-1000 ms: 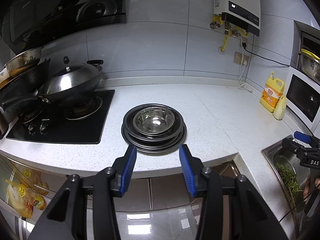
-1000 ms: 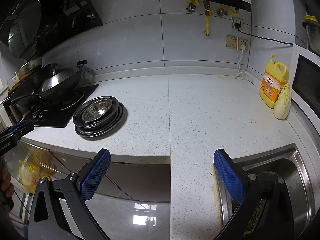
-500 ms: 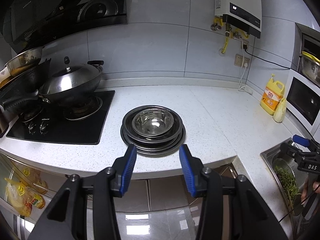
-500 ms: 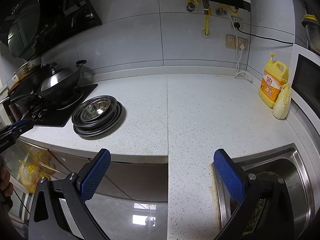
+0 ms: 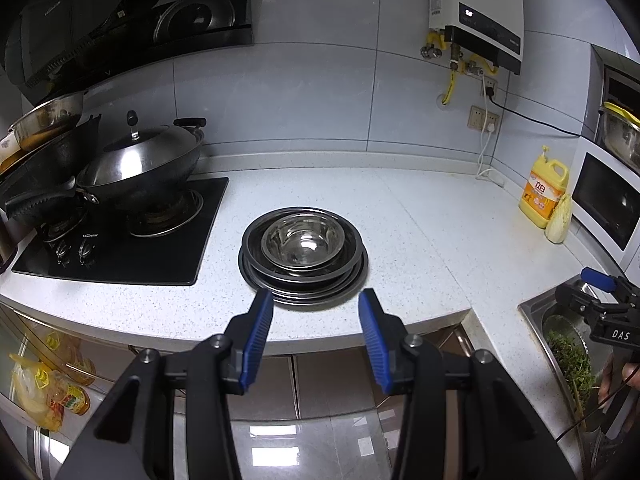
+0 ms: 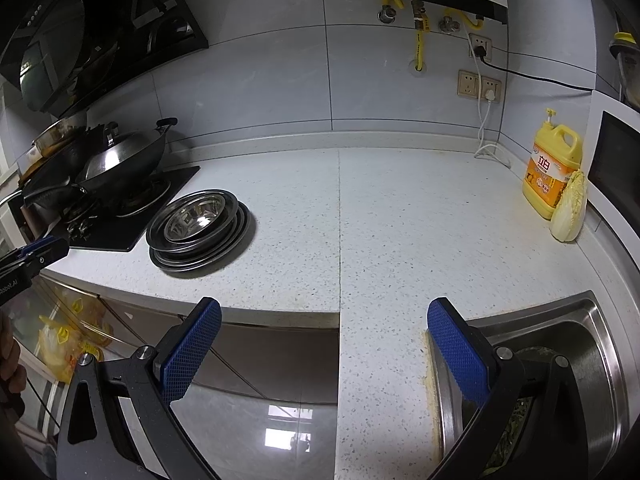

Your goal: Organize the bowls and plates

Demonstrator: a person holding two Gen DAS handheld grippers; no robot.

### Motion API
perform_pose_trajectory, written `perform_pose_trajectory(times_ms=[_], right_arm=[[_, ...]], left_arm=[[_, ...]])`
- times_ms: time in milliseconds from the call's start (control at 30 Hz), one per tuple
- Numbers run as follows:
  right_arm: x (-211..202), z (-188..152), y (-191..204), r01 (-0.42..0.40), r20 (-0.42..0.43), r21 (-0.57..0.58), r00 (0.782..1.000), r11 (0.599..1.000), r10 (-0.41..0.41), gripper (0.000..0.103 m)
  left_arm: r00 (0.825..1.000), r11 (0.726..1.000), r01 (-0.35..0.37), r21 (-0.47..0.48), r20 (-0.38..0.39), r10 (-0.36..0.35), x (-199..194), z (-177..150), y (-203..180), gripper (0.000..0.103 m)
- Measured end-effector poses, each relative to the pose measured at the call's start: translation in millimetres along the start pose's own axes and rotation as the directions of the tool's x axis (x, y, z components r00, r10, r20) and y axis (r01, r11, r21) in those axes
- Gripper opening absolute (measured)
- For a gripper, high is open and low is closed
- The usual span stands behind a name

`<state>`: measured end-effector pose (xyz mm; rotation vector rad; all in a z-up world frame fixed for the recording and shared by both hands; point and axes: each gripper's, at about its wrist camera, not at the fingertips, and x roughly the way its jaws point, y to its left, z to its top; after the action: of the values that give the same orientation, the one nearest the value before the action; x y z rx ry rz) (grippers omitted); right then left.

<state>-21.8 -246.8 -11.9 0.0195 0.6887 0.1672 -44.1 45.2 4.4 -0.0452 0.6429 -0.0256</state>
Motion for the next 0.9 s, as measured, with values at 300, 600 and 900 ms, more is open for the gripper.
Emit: perform_pose_trajectory(times_ms=[300,600,900], right_arm=[[2.0,-0.1,0.5,0.001,-0.006,0.0,1.0,1.0,-0.001,0.102],[4.2,-0.4,1.4,0.001,-0.011,-0.008,1.0,1.0,-0.001,0.102],[5.2,-0.4,1.1,0.0,-0.014,-0.008,1.0,1.0,0.0,0.102]], left_arm=[[1.0,1.0,0.007,0.002,-0.008,-0.007,1.6,-0.6,-1.9,0.043],[1.0,1.0,0.018,0.003,-0.016,-0.018,5.5,-0.3,-3.2,0.042],[0.999,1.0,0.025,0.002,-0.025,-0.025,7.6,-1.9,-4.2,0.042]])
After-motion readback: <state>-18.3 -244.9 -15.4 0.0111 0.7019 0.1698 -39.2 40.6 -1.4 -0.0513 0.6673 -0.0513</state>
